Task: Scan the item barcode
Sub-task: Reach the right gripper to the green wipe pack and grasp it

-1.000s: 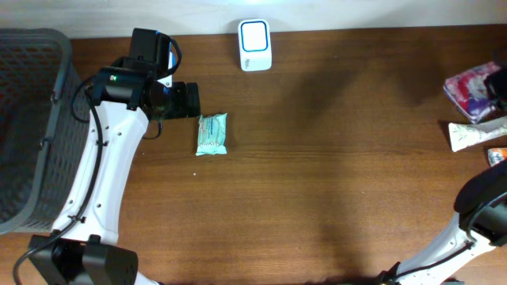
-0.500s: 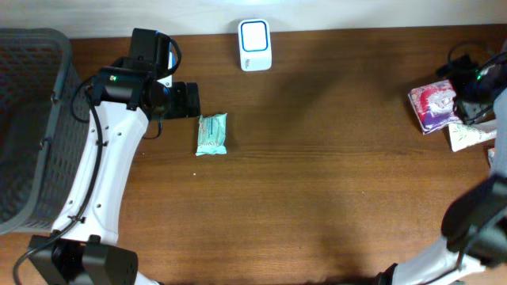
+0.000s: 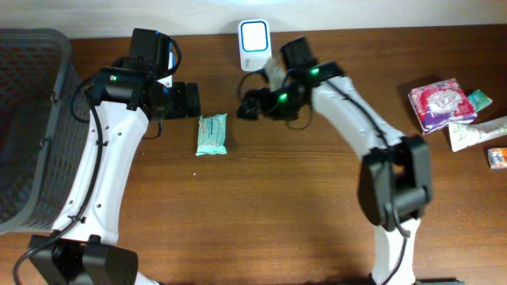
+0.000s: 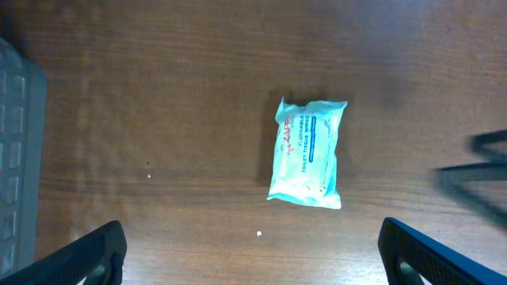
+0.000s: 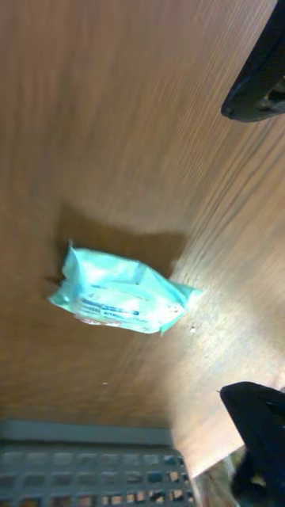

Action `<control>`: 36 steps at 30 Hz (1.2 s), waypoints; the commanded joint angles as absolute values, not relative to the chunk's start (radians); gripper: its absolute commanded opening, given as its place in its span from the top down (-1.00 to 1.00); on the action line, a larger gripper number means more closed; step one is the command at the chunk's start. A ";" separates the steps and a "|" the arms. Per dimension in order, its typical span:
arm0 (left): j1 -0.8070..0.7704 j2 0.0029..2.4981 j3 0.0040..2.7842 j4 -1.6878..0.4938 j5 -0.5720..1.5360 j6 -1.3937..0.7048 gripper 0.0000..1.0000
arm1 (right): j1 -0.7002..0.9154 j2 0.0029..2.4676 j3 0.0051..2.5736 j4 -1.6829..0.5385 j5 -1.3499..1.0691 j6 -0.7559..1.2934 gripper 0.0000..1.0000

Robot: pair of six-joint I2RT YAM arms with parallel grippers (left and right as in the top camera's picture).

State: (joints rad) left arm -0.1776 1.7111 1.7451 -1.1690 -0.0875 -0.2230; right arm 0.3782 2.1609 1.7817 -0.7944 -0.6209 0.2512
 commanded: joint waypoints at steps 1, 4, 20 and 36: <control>-0.181 1.707 1.751 -1.172 -0.098 -0.204 -0.99 | 0.462 2.234 1.778 -0.741 -0.678 0.345 -1.00; -0.181 1.707 1.751 -1.172 -0.098 -0.204 -0.98 | 0.500 2.291 1.777 -0.658 -0.651 0.528 -0.82; -0.181 1.707 1.751 -1.172 -0.098 -0.204 -0.98 | 0.538 2.366 1.779 -0.518 -0.582 0.661 0.92; -0.181 1.707 1.751 -1.172 -0.098 -0.204 -0.98 | 0.564 2.287 1.777 -0.607 -0.413 0.527 -0.40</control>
